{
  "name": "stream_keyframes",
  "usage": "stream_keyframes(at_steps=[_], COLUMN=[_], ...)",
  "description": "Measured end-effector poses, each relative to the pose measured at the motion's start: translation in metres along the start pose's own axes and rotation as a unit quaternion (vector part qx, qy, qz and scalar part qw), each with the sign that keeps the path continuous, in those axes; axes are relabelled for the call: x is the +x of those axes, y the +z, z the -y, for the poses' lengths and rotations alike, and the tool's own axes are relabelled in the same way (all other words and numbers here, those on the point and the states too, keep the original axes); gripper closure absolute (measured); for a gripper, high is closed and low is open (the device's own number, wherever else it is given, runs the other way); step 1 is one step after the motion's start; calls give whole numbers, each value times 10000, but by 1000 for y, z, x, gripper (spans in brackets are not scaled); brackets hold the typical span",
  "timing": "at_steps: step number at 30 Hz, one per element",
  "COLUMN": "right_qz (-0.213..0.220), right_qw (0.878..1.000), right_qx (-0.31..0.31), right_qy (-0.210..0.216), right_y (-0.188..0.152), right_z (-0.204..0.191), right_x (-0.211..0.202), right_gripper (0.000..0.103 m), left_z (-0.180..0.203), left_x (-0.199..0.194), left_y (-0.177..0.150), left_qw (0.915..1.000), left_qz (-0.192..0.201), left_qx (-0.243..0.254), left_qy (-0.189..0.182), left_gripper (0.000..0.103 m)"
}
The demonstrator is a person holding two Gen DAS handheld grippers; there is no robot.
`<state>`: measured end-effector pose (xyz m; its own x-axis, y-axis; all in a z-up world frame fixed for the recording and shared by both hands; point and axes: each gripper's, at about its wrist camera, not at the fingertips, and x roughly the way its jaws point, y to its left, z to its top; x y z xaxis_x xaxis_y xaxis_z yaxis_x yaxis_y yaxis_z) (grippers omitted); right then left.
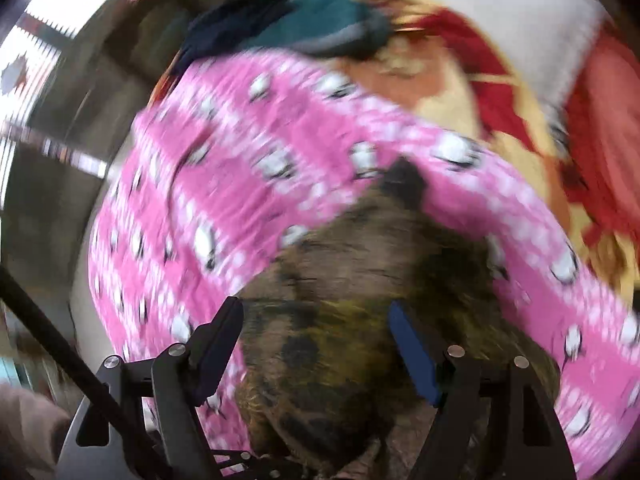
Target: Fold small clothes
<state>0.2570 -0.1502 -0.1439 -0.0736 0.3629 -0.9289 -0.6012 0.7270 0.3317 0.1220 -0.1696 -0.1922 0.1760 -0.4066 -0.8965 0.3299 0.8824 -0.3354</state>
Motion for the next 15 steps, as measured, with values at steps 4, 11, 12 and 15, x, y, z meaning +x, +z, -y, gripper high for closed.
stream_keyframes(at_steps=[4,11,12,15], right_qz=[-614,-1492,-1550,-1447], right_qw=[9949,9637,9592,9545], right_qx=[-692,-1665,-1761,-1889], right_qy=[-395,-1456,-1580,-1795], right_y=[7,14,13,12], right_z=[-34,-63,-64,-61], right_x=[26,75,79,82], right_gripper=[24,24,29,73], left_z=[-4,-15,-16,-17], left_x=[4,9,9,10], left_y=[-4,-7,-7,-7], left_qw=[9999,9992,9992,9991], left_qz=[71,90,87,72], left_qx=[-124,-372,-391,-418], left_qy=[18,-81,-88,-85], left_gripper=[93,93,93,93])
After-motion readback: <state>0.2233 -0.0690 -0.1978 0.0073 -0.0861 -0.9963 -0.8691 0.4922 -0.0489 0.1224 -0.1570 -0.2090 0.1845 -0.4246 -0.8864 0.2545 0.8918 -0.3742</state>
